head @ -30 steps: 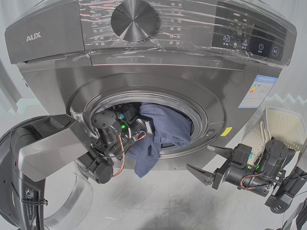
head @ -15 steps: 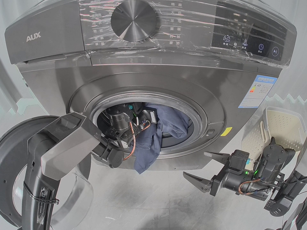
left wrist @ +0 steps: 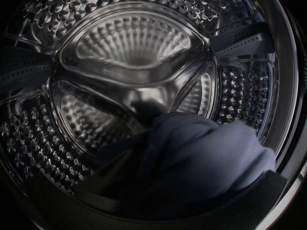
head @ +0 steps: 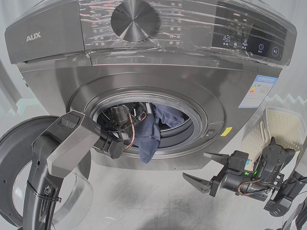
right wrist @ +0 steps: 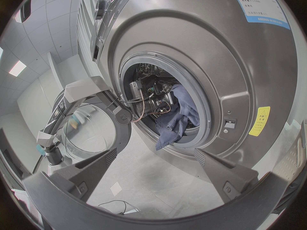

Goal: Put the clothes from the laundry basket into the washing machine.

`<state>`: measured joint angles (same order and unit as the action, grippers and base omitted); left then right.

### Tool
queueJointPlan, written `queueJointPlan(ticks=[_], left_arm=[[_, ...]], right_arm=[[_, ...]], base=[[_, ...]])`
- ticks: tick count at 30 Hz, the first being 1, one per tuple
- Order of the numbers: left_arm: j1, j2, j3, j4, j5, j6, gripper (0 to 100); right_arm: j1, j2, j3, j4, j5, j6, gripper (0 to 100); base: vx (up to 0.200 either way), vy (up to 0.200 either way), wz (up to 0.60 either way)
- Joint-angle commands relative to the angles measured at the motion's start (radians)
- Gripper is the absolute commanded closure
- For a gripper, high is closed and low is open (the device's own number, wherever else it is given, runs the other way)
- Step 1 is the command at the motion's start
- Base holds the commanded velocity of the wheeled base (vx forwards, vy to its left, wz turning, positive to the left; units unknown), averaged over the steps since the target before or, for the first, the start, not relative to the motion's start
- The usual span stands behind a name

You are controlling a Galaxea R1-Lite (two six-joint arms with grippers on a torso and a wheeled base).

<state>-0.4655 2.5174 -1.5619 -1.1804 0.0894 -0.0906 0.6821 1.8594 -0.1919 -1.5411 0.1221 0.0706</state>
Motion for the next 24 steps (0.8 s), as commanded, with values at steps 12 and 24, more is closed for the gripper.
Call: queueJointPlan(ticks=[12, 24], left_arm=[[-0.051, -0.204, 0.318, 0.222, -0.043, -0.027, 0], [-0.056, -0.149, 0.368, 0.217, -0.042, 0.014, 0]], right_arm=[[0.000, 0.007, -0.001, -0.001, 0.001, 0.000, 0], [0.002, 0.009, -0.001, -0.001, 0.001, 0.000, 0]], base=[[0.000, 0.000, 0.00], [0.000, 0.000, 0.00]])
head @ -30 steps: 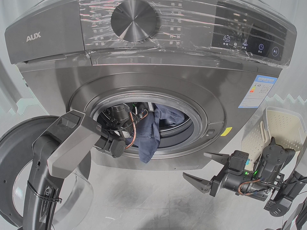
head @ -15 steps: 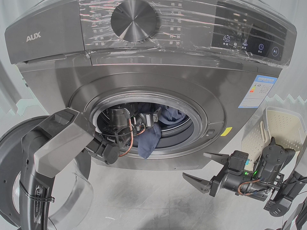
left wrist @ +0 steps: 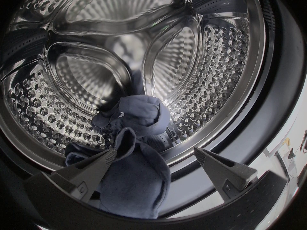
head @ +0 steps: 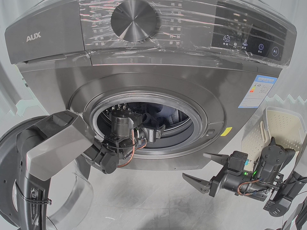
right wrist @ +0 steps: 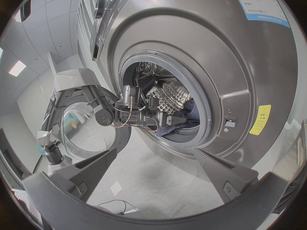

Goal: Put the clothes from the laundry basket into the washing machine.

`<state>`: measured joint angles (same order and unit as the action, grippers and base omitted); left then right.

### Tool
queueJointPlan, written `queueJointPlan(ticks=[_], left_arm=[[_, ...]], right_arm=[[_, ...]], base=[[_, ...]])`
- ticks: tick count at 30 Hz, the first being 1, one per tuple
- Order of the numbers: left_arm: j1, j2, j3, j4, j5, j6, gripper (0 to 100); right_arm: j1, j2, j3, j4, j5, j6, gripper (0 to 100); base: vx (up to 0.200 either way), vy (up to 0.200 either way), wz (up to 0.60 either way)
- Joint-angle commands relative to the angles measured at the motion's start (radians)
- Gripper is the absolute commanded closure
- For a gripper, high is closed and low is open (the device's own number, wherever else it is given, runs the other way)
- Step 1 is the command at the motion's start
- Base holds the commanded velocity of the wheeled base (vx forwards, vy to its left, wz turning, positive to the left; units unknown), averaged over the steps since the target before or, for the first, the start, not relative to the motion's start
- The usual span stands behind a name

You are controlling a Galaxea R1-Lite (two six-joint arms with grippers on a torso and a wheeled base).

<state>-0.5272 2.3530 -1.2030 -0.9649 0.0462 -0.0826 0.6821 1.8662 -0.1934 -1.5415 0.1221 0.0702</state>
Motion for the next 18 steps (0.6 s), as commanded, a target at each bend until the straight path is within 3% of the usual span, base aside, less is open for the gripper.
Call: queueJointPlan(ticks=[1, 12, 13, 18], left_arm=[[0.009, 0.020, 0.011, 0.002, 0.001, 0.010, 0], [0.035, 0.065, -0.010, 0.003, 0.014, 0.050, 0], [0.041, 0.066, -0.013, 0.002, 0.015, 0.055, 100], [0.042, 0.071, -0.021, 0.002, 0.012, 0.056, 100]], right_arm=[[0.000, 0.004, 0.000, 0.000, 0.001, 0.000, 0], [0.002, 0.004, -0.001, 0.000, 0.002, 0.000, 0], [0.002, 0.004, -0.003, 0.000, 0.002, 0.000, 0], [0.000, 0.007, -0.011, 0.000, 0.002, 0.000, 0]], base=[[0.000, 0.000, 0.00], [0.000, 0.000, 0.00], [0.000, 0.000, 0.00], [0.000, 0.000, 0.00]])
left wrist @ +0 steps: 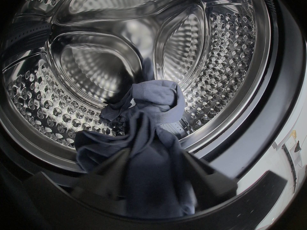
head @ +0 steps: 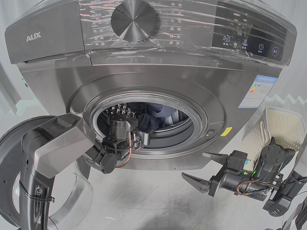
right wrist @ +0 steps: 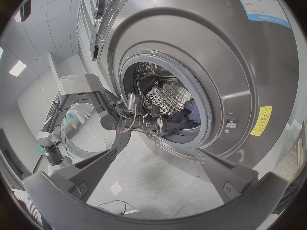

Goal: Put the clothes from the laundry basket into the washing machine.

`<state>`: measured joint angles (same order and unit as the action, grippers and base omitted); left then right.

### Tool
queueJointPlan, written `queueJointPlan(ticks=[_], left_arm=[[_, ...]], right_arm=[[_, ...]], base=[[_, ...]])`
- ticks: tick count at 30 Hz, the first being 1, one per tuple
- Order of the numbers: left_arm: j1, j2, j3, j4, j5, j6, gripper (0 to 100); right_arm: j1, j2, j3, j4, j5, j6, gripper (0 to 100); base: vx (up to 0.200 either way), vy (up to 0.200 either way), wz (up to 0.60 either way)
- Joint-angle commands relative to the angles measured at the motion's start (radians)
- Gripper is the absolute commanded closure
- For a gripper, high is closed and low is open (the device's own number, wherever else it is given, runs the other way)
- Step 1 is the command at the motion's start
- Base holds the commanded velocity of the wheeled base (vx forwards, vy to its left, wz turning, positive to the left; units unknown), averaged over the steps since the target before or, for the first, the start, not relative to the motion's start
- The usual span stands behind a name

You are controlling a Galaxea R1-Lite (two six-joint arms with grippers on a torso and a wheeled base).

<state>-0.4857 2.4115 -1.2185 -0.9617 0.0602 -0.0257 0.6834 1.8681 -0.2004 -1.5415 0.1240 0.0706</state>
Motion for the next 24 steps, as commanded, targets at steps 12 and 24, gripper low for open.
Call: queueJointPlan(ticks=[12, 24], left_arm=[[0.001, 0.126, -0.279, -0.069, 0.044, -0.045, 100], [0.033, 0.291, -0.650, -0.121, 0.133, -0.046, 100]], right_arm=[[-0.001, 0.005, -0.014, 0.000, 0.002, 0.000, 0], [0.001, 0.006, -0.017, 0.000, 0.002, 0.000, 0]], base=[[0.000, 0.000, 0.00], [0.000, 0.000, 0.00]])
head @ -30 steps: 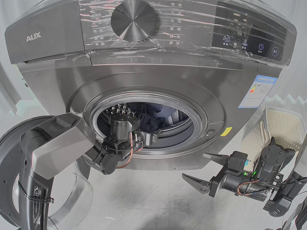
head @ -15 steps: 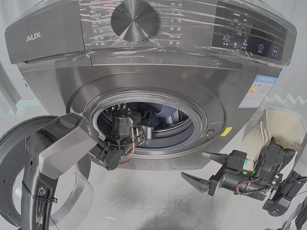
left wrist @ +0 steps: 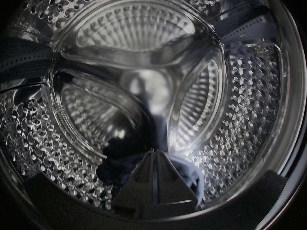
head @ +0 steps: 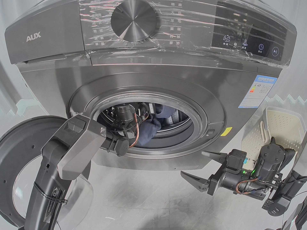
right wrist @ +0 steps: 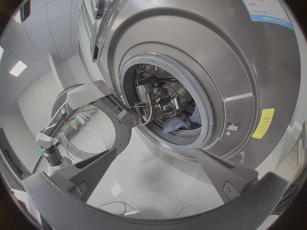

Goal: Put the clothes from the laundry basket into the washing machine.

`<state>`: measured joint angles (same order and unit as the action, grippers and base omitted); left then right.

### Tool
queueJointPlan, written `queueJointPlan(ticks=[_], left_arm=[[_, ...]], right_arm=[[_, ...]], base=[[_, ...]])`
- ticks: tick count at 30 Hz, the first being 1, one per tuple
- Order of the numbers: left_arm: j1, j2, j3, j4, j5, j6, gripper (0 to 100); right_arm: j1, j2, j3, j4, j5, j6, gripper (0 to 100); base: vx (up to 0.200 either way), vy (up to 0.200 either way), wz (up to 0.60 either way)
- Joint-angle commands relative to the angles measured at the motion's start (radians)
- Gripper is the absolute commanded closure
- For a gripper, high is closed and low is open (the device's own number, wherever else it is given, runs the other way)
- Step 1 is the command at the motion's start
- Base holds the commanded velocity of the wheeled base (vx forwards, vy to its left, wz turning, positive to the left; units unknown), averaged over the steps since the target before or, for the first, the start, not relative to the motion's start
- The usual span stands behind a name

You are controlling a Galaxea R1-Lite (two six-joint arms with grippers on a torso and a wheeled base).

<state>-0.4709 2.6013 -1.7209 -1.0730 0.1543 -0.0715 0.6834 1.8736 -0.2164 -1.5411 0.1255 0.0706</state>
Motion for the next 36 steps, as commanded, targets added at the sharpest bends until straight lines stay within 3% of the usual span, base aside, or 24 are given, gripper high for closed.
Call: queueJointPlan(ticks=[1, 7, 12, 13, 19, 21, 25, 31, 36], left_arm=[[0.018, 0.102, -0.148, -0.010, 0.039, -0.001, 100], [0.014, 0.106, -0.134, -0.019, 0.044, 0.002, 100], [0.005, 0.046, -0.039, -0.019, 0.042, 0.007, 100], [0.001, 0.022, -0.005, -0.018, 0.039, 0.007, 0], [-0.032, -0.153, 0.253, 0.053, -0.019, 0.016, 0], [-0.041, -0.194, 0.320, 0.091, -0.027, 0.044, 0], [-0.041, -0.190, 0.360, 0.099, -0.028, 0.088, 0], [-0.041, -0.162, 0.412, 0.099, -0.056, 0.102, 0], [-0.031, -0.119, 0.408, 0.093, -0.056, 0.134, 0]], right_arm=[[0.001, 0.001, -0.001, -0.001, 0.000, 0.000, 0], [-0.001, 0.001, 0.000, -0.001, 0.000, 0.000, 0], [-0.001, 0.001, 0.000, -0.001, 0.000, 0.000, 0], [-0.001, 0.001, 0.000, -0.001, 0.000, 0.001, 0], [-0.001, 0.001, 0.000, -0.001, 0.000, 0.000, 0], [-0.001, 0.001, 0.000, -0.001, 0.000, 0.000, 0], [-0.001, 0.001, 0.000, -0.001, 0.000, 0.000, 0], [-0.001, 0.001, 0.000, -0.001, 0.000, 0.000, 0], [-0.001, 0.001, -0.001, -0.001, 0.000, 0.000, 0]], base=[[0.000, 0.000, 0.00], [0.000, 0.000, 0.00], [0.000, 0.000, 0.00], [0.000, 0.000, 0.00], [0.000, 0.000, 0.00], [0.000, 0.000, 0.00], [0.000, 0.000, 0.00], [0.000, 0.000, 0.00], [0.000, 0.000, 0.00]])
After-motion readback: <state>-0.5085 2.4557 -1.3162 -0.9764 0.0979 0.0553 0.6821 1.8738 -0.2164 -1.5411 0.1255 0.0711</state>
